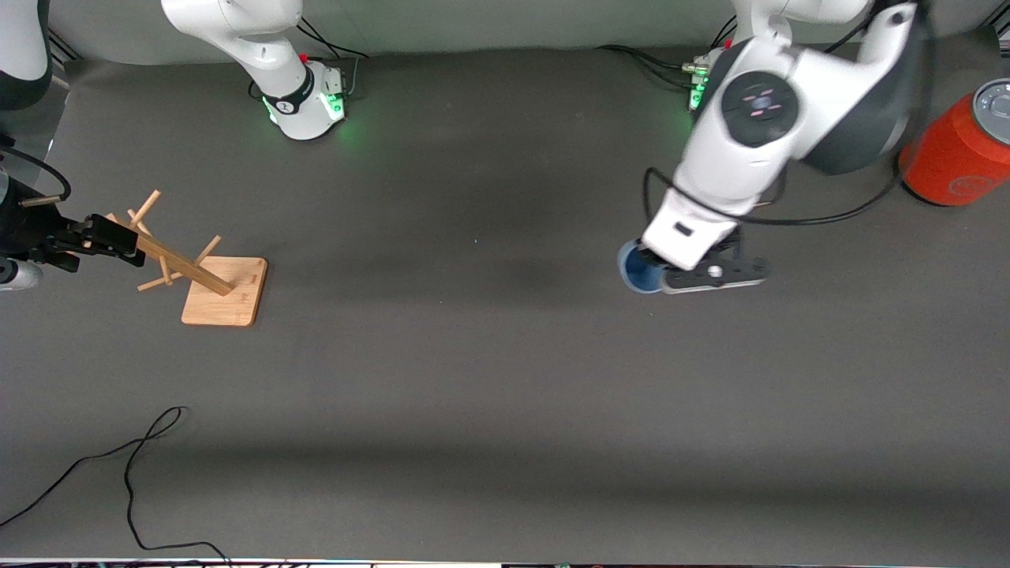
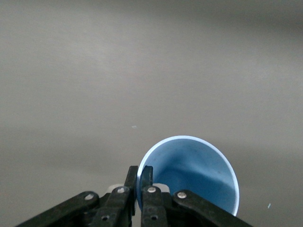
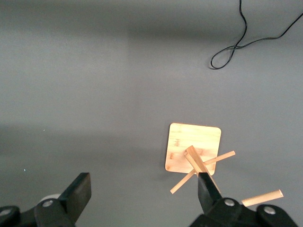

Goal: Rotate and upright cup with both arms
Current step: 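Rotate the cup upright with the left gripper and set it down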

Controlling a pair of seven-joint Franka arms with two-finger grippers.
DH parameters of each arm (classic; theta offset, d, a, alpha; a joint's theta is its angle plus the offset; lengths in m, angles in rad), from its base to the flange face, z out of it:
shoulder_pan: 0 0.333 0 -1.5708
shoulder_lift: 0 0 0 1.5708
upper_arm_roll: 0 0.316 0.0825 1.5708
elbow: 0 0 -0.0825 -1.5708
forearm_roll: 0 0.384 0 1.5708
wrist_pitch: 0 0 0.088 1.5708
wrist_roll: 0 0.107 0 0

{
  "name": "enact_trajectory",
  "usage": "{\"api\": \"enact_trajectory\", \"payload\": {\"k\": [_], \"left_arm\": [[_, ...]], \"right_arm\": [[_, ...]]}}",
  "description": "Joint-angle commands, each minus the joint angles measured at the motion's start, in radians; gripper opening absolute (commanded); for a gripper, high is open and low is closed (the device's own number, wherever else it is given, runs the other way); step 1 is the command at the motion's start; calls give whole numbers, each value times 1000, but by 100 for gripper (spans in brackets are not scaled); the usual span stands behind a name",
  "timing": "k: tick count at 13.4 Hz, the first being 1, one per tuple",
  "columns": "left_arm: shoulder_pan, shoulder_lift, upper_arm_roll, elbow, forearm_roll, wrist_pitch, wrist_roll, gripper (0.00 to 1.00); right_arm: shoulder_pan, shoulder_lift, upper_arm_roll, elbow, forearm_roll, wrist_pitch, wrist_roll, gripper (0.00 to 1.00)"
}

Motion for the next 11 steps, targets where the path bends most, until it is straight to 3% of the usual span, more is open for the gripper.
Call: {"api": "enact_trajectory", "payload": {"k": [1, 5, 11], "left_arm": [[-65, -8, 12, -164, 46, 231, -137, 0], [-120, 82, 12, -232, 230, 405, -373, 0], [-205, 208, 12, -232, 414, 478, -686, 0]], "right_arm": [[-8, -19, 9, -16, -7, 1, 22, 100], [-8, -19, 9, -16, -5, 1, 20, 100], [-8, -17, 9, -16, -5, 1, 19, 100]]}}
